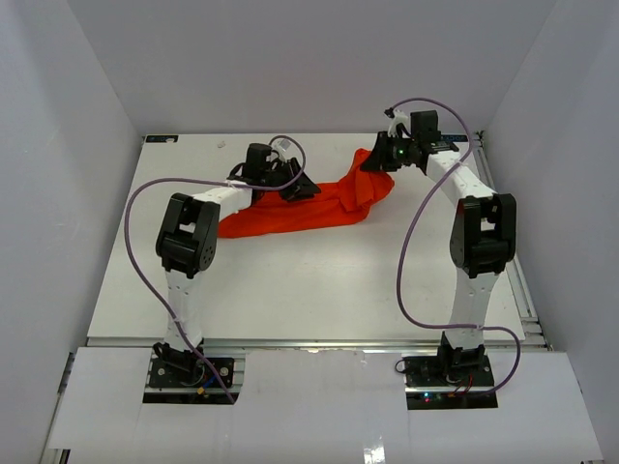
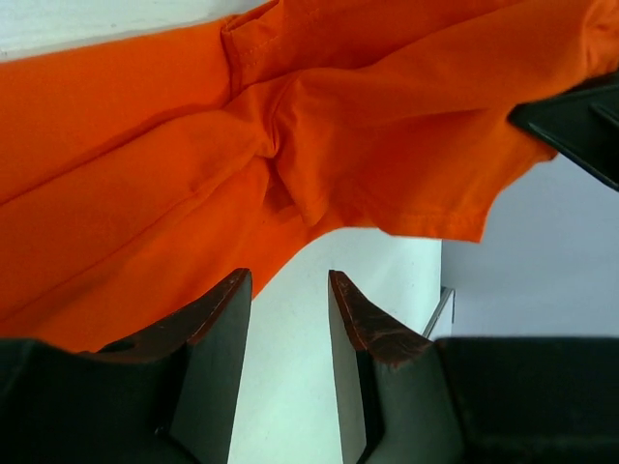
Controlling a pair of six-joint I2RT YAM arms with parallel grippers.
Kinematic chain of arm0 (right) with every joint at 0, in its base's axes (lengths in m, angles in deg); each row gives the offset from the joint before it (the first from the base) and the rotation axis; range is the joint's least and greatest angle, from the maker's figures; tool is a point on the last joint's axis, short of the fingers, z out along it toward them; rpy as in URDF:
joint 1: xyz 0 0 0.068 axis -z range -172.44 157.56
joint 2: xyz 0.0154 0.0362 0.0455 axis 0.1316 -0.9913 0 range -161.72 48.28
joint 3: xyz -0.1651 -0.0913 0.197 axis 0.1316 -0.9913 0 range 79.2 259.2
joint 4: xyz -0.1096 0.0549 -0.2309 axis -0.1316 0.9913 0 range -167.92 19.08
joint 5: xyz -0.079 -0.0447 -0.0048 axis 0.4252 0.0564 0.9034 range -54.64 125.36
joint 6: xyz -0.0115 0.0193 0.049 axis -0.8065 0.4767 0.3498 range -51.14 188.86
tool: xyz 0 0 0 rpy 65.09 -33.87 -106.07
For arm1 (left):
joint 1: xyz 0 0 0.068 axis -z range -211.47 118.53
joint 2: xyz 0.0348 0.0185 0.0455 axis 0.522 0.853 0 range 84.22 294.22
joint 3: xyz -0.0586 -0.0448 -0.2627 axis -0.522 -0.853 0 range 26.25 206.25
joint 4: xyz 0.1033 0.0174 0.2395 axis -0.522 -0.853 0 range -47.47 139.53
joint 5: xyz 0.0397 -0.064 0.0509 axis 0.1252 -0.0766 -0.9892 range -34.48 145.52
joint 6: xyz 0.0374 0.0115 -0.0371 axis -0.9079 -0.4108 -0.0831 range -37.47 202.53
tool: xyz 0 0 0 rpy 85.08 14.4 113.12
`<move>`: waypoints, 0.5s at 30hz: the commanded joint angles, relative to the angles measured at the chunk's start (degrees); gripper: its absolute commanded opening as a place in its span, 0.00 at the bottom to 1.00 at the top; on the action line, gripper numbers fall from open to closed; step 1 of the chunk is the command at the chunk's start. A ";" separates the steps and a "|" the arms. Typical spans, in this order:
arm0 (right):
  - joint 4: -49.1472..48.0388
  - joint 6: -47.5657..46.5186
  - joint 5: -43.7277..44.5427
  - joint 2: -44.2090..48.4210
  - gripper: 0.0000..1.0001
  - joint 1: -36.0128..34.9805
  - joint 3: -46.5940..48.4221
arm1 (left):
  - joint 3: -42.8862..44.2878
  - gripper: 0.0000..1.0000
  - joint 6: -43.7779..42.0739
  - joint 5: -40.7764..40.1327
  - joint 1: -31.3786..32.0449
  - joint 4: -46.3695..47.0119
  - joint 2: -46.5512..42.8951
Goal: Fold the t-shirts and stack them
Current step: Fold the tshirt
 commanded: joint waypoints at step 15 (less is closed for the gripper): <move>-1.52 4.31 -0.70 -1.25 0.06 -3.51 4.81 | 14.90 0.46 3.49 0.72 5.65 0.22 12.23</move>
